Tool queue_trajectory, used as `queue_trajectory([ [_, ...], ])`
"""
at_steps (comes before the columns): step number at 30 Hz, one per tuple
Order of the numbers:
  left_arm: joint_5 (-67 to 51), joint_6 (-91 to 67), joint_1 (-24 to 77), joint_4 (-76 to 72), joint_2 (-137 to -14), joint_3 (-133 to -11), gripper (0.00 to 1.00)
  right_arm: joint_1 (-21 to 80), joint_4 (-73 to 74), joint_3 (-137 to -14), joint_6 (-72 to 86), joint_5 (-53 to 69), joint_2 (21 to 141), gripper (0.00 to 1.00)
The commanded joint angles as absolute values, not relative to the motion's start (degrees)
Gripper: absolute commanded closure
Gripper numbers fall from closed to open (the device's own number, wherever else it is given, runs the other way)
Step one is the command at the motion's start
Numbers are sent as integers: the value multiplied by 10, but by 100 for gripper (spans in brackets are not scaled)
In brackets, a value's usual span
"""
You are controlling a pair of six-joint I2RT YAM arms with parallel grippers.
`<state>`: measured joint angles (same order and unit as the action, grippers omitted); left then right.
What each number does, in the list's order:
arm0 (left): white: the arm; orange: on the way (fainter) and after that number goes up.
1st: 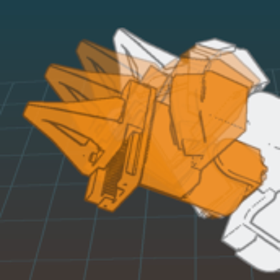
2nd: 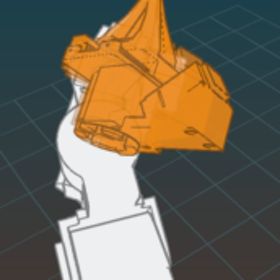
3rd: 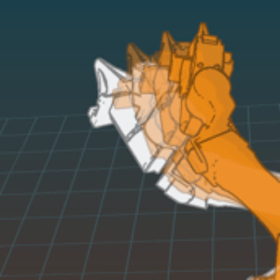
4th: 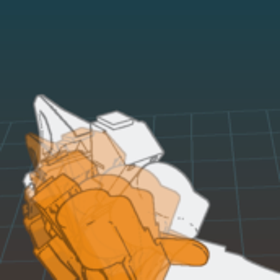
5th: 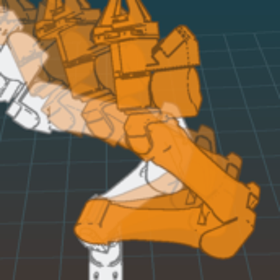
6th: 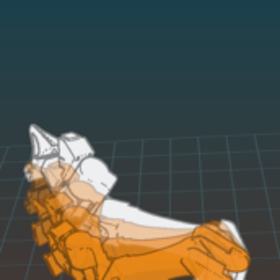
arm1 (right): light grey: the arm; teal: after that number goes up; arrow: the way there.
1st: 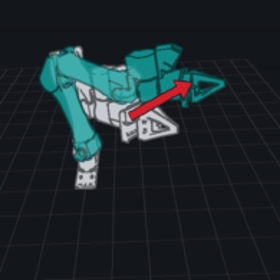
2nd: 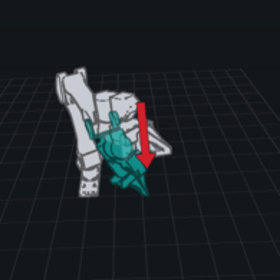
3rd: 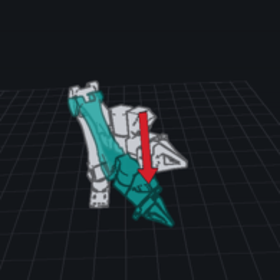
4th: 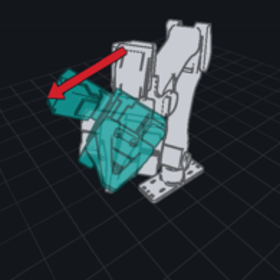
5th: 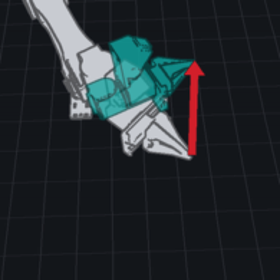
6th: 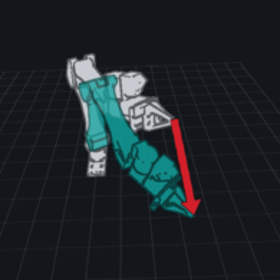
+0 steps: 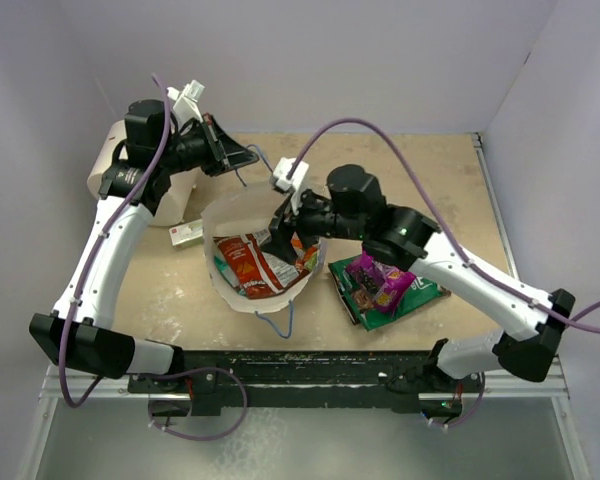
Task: Take the snacks out of the paper bag
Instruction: Take out the snack from the paper bag.
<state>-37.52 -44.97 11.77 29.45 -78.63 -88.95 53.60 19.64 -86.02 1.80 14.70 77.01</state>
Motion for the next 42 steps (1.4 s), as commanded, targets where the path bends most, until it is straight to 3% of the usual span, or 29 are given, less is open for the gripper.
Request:
queue_trajectory([
  [1, -391, -463, 120, 218, -754, -894, 100, 557, 140, -822, -62, 116, 786, 21],
  [3, -386, -481, 120, 181, -733, -869, 100, 572, 130, -802, -75, 70, 801, 30],
  [4, -382, -492, 120, 161, -722, -855, 100, 578, 126, -793, -77, 39, 810, 40],
  [7, -375, -525, 120, 113, -700, -819, 100, 591, 97, -760, -70, -15, 831, 46],
  [15, -365, -574, 121, 50, -663, -763, 100, 630, 9, -696, -23, -178, 867, 45],
  [22, -379, -603, 122, 24, -654, -738, 100, 647, -29, -680, 25, -228, 899, 41],
  [31, -396, -611, 123, 15, -653, -738, 100, 648, -73, -659, 69, -144, 927, 30],
  [37, -395, -610, 123, 17, -644, -736, 100, 645, 30, -695, 76, -350, 974, 20],
  [42, -398, -611, 123, 14, -649, -737, 100, 643, 34, -710, 21, -418, 1012, 30],
])
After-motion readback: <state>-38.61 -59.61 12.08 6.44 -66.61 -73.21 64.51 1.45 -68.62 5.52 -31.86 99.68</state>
